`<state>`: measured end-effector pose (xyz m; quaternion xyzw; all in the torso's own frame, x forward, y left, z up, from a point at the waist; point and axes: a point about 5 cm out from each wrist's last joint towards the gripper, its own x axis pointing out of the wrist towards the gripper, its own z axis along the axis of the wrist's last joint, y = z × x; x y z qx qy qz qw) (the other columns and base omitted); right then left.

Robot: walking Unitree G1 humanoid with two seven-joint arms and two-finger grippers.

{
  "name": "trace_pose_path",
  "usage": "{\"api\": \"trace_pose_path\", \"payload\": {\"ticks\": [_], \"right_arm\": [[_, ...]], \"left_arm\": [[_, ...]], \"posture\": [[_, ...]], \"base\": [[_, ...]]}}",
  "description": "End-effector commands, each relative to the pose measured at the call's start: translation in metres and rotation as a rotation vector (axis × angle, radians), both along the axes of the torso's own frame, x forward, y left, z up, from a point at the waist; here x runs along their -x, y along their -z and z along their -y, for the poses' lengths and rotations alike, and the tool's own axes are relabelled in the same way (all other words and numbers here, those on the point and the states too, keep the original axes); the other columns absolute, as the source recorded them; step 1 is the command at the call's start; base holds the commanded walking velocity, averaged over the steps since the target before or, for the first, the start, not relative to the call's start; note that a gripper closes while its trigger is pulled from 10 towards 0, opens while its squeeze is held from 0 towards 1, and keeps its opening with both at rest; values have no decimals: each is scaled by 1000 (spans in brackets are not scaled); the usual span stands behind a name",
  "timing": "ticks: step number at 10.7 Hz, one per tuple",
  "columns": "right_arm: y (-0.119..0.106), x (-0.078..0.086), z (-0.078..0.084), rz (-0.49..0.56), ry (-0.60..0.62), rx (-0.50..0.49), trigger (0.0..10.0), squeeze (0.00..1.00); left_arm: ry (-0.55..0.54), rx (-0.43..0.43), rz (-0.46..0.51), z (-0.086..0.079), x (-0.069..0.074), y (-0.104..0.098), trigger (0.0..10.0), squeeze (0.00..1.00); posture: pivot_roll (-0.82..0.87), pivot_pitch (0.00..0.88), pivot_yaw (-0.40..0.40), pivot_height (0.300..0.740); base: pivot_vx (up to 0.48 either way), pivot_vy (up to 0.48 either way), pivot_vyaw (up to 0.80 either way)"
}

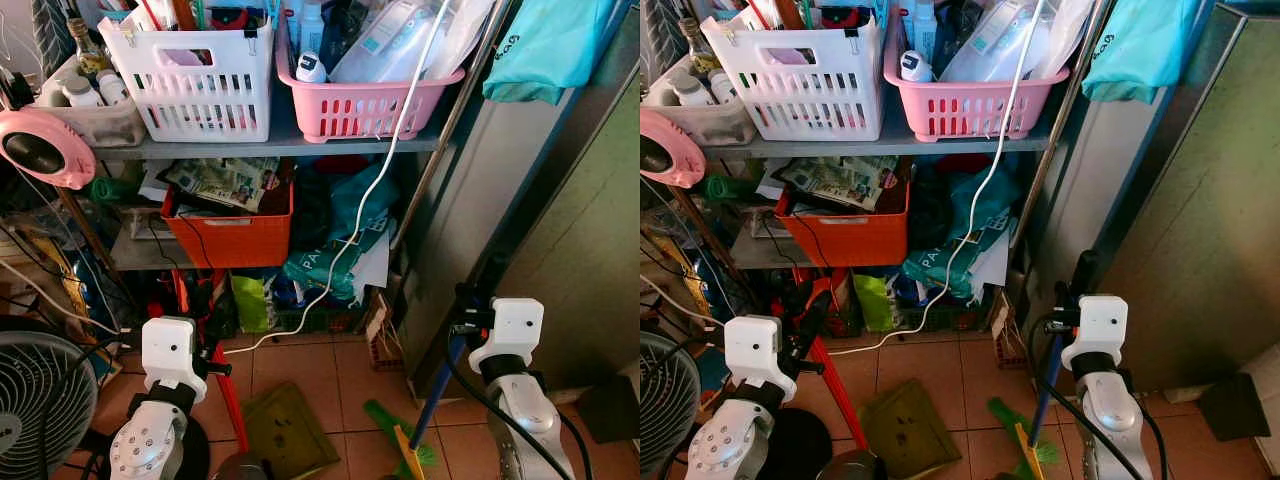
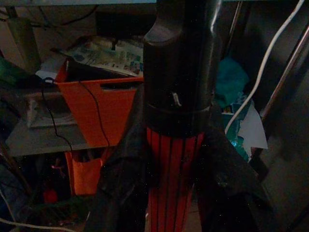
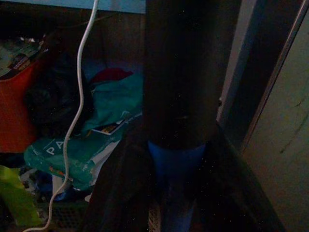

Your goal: Sweep floor

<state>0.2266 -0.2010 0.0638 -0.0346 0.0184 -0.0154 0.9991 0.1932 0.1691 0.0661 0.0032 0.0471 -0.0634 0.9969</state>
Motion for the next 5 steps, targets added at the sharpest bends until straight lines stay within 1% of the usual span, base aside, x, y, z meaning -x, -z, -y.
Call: {"api": "trace_pose_path", "payload": {"ticks": [1, 5], "right_arm": [[-22, -71, -36, -81, -69, -48, 10000, 0], [-22, -71, -36, -81, -69, -48, 10000, 0]], "left_arm": [[-48, 98, 15, 14, -75, -33, 10000, 0], [-48, 98, 15, 14, -75, -33, 10000, 0]], "posture": [[39, 0, -34, 740], [39, 0, -34, 740]], "base": [[0, 0, 0], [0, 0, 0]]}}
